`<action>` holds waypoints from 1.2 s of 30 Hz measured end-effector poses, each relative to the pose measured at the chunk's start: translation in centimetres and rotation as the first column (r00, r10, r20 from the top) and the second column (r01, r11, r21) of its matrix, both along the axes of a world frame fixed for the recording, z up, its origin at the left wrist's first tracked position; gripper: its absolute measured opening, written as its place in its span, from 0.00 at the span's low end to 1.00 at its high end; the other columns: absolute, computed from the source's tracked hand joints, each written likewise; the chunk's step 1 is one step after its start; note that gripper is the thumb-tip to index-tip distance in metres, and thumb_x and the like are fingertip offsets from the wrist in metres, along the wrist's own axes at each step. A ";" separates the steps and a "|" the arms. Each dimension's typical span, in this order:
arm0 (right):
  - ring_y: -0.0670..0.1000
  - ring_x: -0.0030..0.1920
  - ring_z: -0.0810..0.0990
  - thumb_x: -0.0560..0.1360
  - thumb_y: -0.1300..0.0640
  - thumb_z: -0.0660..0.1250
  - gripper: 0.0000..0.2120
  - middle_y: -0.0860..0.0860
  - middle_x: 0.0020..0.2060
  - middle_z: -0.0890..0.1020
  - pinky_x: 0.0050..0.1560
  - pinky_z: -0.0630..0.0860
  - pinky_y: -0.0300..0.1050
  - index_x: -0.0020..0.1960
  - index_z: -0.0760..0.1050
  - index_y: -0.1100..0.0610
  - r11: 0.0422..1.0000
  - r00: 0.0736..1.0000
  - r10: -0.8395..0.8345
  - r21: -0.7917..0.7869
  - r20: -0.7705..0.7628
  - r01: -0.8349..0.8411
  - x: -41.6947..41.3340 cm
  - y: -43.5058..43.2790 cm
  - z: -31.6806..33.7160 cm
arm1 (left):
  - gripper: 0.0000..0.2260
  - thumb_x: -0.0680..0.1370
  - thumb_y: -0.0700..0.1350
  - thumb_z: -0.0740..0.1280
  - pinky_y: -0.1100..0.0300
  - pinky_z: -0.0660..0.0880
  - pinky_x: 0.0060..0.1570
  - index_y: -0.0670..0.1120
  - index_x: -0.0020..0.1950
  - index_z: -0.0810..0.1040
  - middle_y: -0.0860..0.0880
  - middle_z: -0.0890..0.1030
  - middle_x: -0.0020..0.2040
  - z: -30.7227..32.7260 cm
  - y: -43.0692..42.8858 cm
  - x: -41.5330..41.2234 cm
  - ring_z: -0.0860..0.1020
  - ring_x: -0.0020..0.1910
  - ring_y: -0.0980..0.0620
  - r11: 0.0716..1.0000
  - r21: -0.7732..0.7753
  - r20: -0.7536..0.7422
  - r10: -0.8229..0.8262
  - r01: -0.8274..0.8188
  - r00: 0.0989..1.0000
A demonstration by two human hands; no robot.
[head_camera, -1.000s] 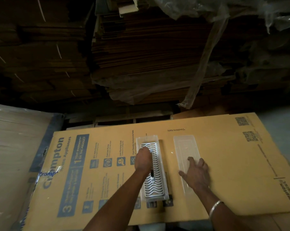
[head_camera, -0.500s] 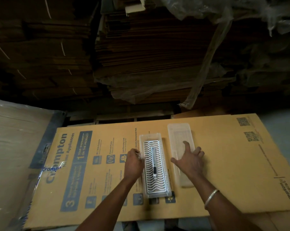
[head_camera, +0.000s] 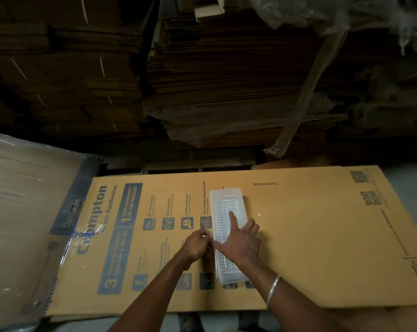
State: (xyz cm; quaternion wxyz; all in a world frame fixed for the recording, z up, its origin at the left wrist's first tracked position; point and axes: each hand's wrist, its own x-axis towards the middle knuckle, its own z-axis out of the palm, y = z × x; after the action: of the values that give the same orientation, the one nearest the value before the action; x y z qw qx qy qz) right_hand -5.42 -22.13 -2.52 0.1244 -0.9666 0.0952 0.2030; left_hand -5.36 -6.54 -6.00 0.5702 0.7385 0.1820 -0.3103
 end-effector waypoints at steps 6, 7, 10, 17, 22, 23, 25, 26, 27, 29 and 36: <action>0.60 0.63 0.61 0.63 0.22 0.63 0.56 0.60 0.65 0.59 0.54 0.75 0.53 0.79 0.41 0.44 0.999 1.000 0.004 -0.034 -0.014 -0.005 0.1 0.7 -0.3 | 0.12 0.75 0.42 0.70 0.60 0.71 0.30 0.42 0.55 0.73 0.45 0.79 0.39 2.0 0.6 -0.9 0.74 0.30 0.54 0.972 -0.108 -0.144 -0.222 0.208 0.964; 0.60 0.63 0.61 0.63 0.22 0.63 0.56 0.60 0.65 0.59 0.54 0.75 0.53 0.79 0.41 0.44 0.999 1.000 0.004 -0.036 -0.013 -0.004 0.0 0.7 -0.4 | 0.17 0.72 0.41 0.73 0.58 0.75 0.31 0.40 0.58 0.72 0.44 0.79 0.41 2.0 0.7 -1.0 0.76 0.31 0.53 0.963 -0.101 -0.135 -0.261 0.248 0.956; 0.60 0.64 0.62 0.65 0.23 0.63 0.54 0.61 0.67 0.59 0.54 0.74 0.53 0.79 0.41 0.44 0.999 1.000 0.018 -0.032 -0.025 -0.019 0.2 0.5 -0.7 | 0.33 0.64 0.39 0.83 0.48 0.83 0.43 0.41 0.63 0.68 0.38 0.80 0.48 2.2 0.7 -1.2 0.82 0.39 0.46 0.930 -0.053 -0.126 -0.368 0.364 0.921; 0.62 0.71 0.66 0.76 0.61 0.68 0.37 0.61 0.78 0.54 0.64 0.74 0.58 0.78 0.52 0.51 0.982 0.982 0.188 0.001 -0.029 -0.188 4.6 -2.2 1.0 | 0.41 0.59 0.47 0.85 0.38 0.80 0.55 0.48 0.66 0.67 0.46 0.79 0.58 2.6 0.1 -0.9 0.81 0.55 0.44 0.857 0.198 -0.080 -0.469 0.476 0.879; 0.56 0.81 0.44 0.66 0.50 0.81 0.61 0.56 0.81 0.42 0.79 0.52 0.57 0.81 0.40 0.58 0.921 0.921 0.382 -0.047 -0.075 -0.386 8.0 -3.7 1.6 | 0.71 0.55 0.58 0.84 0.44 0.64 0.75 0.44 0.81 0.38 0.46 0.42 0.83 3.2 -1.4 -0.2 0.53 0.80 0.45 0.535 0.687 0.063 -0.719 0.492 0.692; 0.56 0.81 0.44 0.65 0.48 0.82 0.62 0.55 0.81 0.42 0.80 0.51 0.56 0.80 0.40 0.59 0.913 0.913 0.399 -0.049 -0.088 -0.404 8.4 -3.9 1.7 | 0.72 0.55 0.60 0.84 0.44 0.58 0.78 0.44 0.81 0.36 0.45 0.38 0.82 3.1 -1.7 0.1 0.46 0.81 0.44 0.447 0.750 0.052 -0.775 0.487 0.630; 0.55 0.81 0.45 0.62 0.47 0.83 0.65 0.55 0.81 0.42 0.80 0.52 0.54 0.80 0.40 0.59 0.909 0.906 0.411 -0.036 -0.098 -0.416 9.1 -4.1 1.7 | 0.72 0.55 0.63 0.83 0.44 0.53 0.79 0.42 0.80 0.35 0.43 0.36 0.82 3.3 -2.2 1.3 0.41 0.81 0.41 0.340 0.811 0.020 -0.829 0.476 0.558; 0.55 0.81 0.45 0.62 0.46 0.83 0.66 0.55 0.81 0.42 0.80 0.52 0.53 0.80 0.40 0.59 0.910 0.907 0.409 -0.030 -0.098 -0.413 9.4 -4.1 1.7 | 0.72 0.56 0.63 0.83 0.43 0.53 0.79 0.42 0.80 0.36 0.42 0.37 0.82 3.2 -2.4 2.1 0.41 0.81 0.41 0.323 0.818 0.008 -0.834 0.476 0.552; 0.54 0.81 0.45 0.61 0.46 0.83 0.66 0.54 0.81 0.43 0.80 0.52 0.52 0.80 0.40 0.59 0.912 0.909 0.405 -0.027 -0.096 -0.409 9.5 -4.1 1.6 | 0.71 0.56 0.63 0.82 0.43 0.53 0.79 0.41 0.80 0.36 0.42 0.37 0.82 3.3 -2.5 3.0 0.42 0.81 0.41 0.320 0.820 0.002 -0.831 0.475 0.557; 0.54 0.81 0.45 0.61 0.47 0.84 0.66 0.54 0.81 0.43 0.80 0.51 0.52 0.80 0.40 0.59 0.916 0.913 0.398 -0.020 -0.093 -0.401 9.7 -3.9 1.4 | 0.71 0.56 0.63 0.82 0.43 0.54 0.79 0.41 0.80 0.36 0.42 0.38 0.82 3.4 -2.5 4.9 0.42 0.81 0.41 0.291 0.836 -0.020 -0.830 0.464 0.558; 0.53 0.81 0.46 0.61 0.49 0.84 0.66 0.53 0.82 0.44 0.80 0.52 0.50 0.81 0.41 0.59 0.924 0.921 0.383 0.020 -0.064 -0.383 10.0 -4.3 1.0 | 0.71 0.57 0.59 0.84 0.42 0.56 0.78 0.41 0.80 0.36 0.43 0.38 0.82 4.5 -3.2 7.8 0.43 0.81 0.42 0.205 0.849 -0.144 -0.797 0.487 0.586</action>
State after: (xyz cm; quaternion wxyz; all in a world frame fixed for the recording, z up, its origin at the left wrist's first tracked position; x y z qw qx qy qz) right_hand 4.58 -26.46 -1.51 0.0826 -0.9587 -0.0921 0.2561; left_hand 2.48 -9.78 -1.47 -0.0139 0.9550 -0.1245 -0.2689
